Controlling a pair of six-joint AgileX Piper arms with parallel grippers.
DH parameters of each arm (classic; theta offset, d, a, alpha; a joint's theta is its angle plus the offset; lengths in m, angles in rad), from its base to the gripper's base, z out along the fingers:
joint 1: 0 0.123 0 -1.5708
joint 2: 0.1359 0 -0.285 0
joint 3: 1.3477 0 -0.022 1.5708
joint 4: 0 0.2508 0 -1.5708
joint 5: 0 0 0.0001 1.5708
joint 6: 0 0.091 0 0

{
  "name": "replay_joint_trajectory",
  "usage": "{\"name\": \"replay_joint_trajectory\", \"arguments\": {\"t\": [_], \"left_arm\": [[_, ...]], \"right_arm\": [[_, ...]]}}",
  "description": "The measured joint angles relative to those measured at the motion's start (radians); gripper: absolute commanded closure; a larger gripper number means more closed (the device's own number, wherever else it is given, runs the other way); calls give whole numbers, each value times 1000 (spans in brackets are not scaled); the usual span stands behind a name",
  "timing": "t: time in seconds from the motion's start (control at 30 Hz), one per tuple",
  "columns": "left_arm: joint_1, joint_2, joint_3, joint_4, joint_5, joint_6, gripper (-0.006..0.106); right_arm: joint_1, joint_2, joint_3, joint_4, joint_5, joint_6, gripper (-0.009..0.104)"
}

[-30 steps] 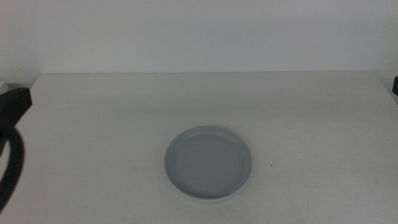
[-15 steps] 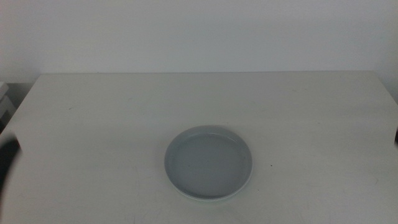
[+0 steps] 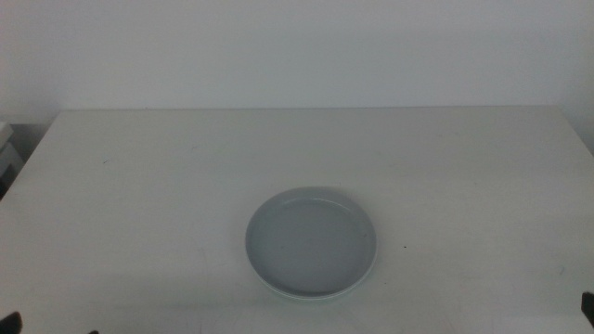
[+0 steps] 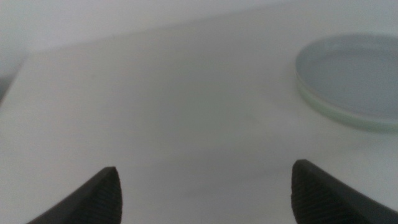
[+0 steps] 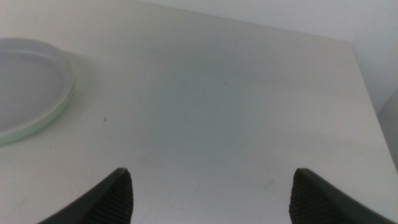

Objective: Stack the three bowls on top of each other.

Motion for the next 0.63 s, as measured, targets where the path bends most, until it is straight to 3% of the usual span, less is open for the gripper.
{"name": "replay_joint_trajectory", "arguments": {"t": [0.63], "left_arm": [[0, -1, 16, 8, -7, 0, -4]], "right_arm": [[-1, -307, 219, -11, 0, 0, 31]]}}
